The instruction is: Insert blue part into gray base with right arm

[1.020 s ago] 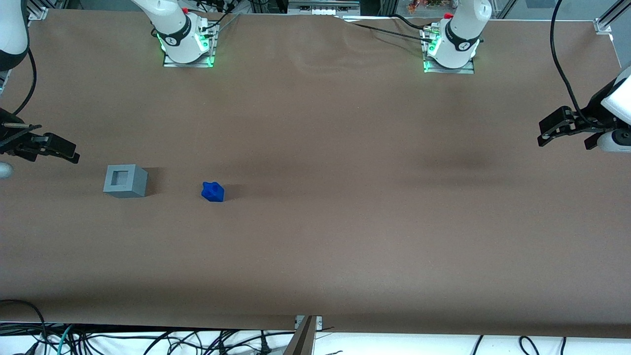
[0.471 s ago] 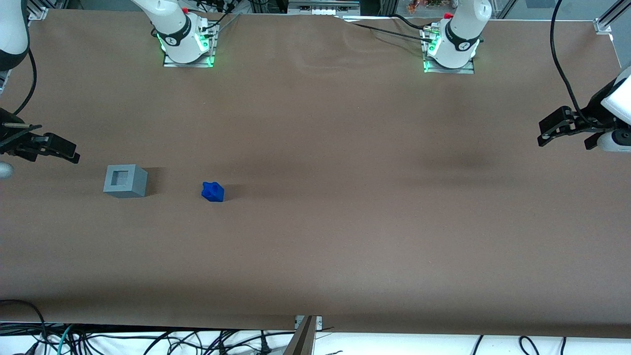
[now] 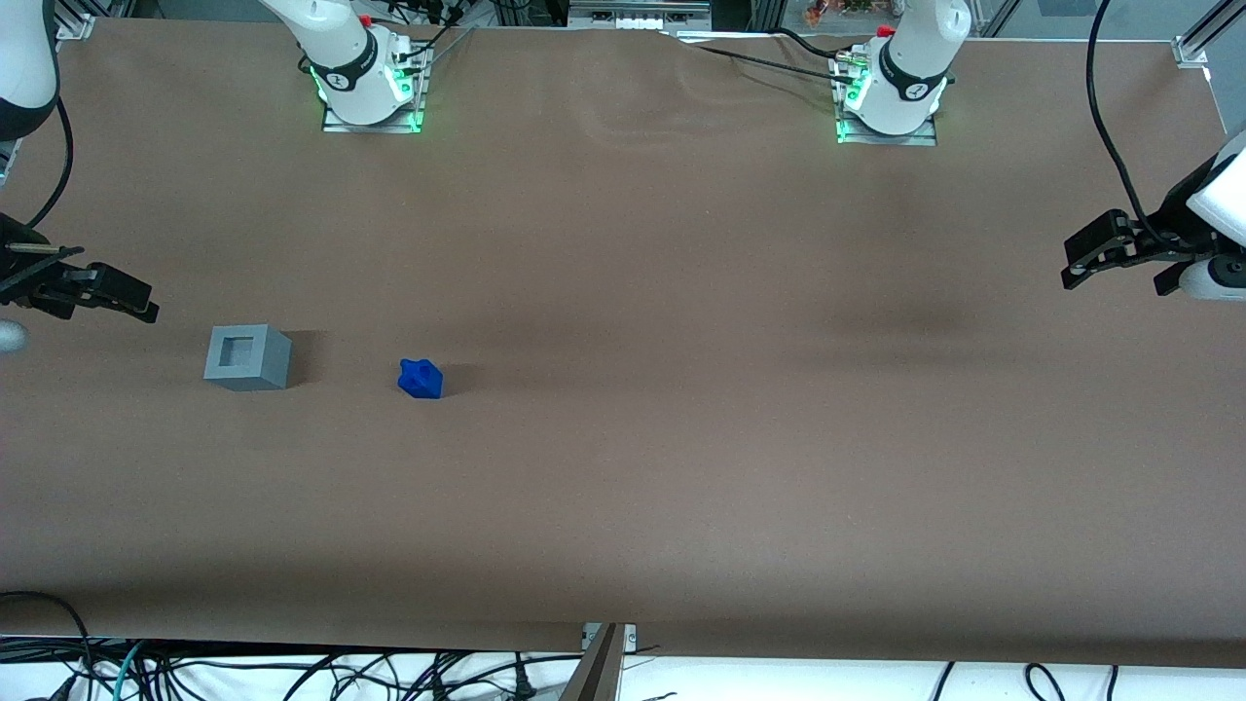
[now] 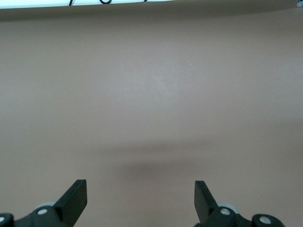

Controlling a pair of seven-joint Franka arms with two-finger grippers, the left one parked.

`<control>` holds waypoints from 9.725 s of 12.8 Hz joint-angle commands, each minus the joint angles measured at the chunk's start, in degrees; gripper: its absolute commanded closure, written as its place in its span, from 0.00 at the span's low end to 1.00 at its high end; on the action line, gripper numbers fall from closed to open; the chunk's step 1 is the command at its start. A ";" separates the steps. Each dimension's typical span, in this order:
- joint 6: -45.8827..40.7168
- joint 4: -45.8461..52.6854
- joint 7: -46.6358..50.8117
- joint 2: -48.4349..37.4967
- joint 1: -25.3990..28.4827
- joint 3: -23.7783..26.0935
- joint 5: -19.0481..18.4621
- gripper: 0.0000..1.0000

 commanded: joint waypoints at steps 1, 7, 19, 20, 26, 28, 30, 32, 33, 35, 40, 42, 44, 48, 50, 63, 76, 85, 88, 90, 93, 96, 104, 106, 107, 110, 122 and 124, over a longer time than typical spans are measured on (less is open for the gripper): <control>-0.26 0.29 -0.41 0.01 -0.55 0.97 -0.66 0.00; 2.37 0.12 -0.23 5.09 3.75 2.11 -0.05 0.00; 13.63 -1.37 13.98 19.60 14.66 2.20 0.92 0.00; 13.80 -1.64 15.31 20.56 15.71 2.20 0.92 0.00; 21.52 -8.83 15.32 22.59 17.39 2.20 1.01 0.00; 23.03 -10.25 15.41 22.59 17.39 2.28 1.09 0.00; 23.47 -10.96 15.41 22.59 17.39 2.28 1.09 0.00; 23.56 -11.40 15.41 22.59 17.39 2.28 1.18 0.02; 23.56 -11.49 15.50 22.59 17.39 2.28 1.18 0.13; 23.56 -11.66 15.50 22.59 17.39 2.28 1.27 0.25; 23.56 -12.01 15.41 22.59 17.39 2.28 3.46 0.42; 23.47 -11.93 15.50 22.59 17.39 2.28 3.56 0.54; 23.30 -11.75 15.41 22.33 17.39 2.28 3.56 0.54; 21.90 -11.22 13.66 19.79 16.95 1.76 3.47 0.59; 19.52 -10.96 10.94 16.81 16.16 -0.34 3.47 0.59; 12.66 -15.79 -14.73 8.53 16.16 -22.41 3.56 0.59; 20.04 -23.35 -21.24 8.35 14.57 -22.68 3.56 0.59; 22.50 -24.76 -21.06 9.50 14.66 -22.24 5.21 0.59; 22.59 -24.76 -21.06 9.50 14.84 -22.15 5.66 0.59; 22.59 -24.76 -21.06 9.58 14.84 -22.15 5.75 0.59; 22.77 -24.76 -21.06 9.85 14.84 -22.06 5.84 0.59; 22.77 -24.76 -21.06 9.94 14.84 -22.06 5.84 0.21; 15.59 -12.14 -19.75 9.15 15.10 -21.80 5.84 0.00; 11.36 -5.37 -18.60 9.23 15.36 -20.75 5.75 0.00; 8.38 -2.11 -18.43 9.23 15.63 -19.96 5.67 0.00; 1.96 5.54 -18.51 9.23 15.89 -18.81 5.14 0.00; 2.03 0.92 -5.51 -1.57 1.75 -1.23 1.97 0.00; 2.20 -1.89 -5.51 -2.98 1.22 -0.97 1.45 0.00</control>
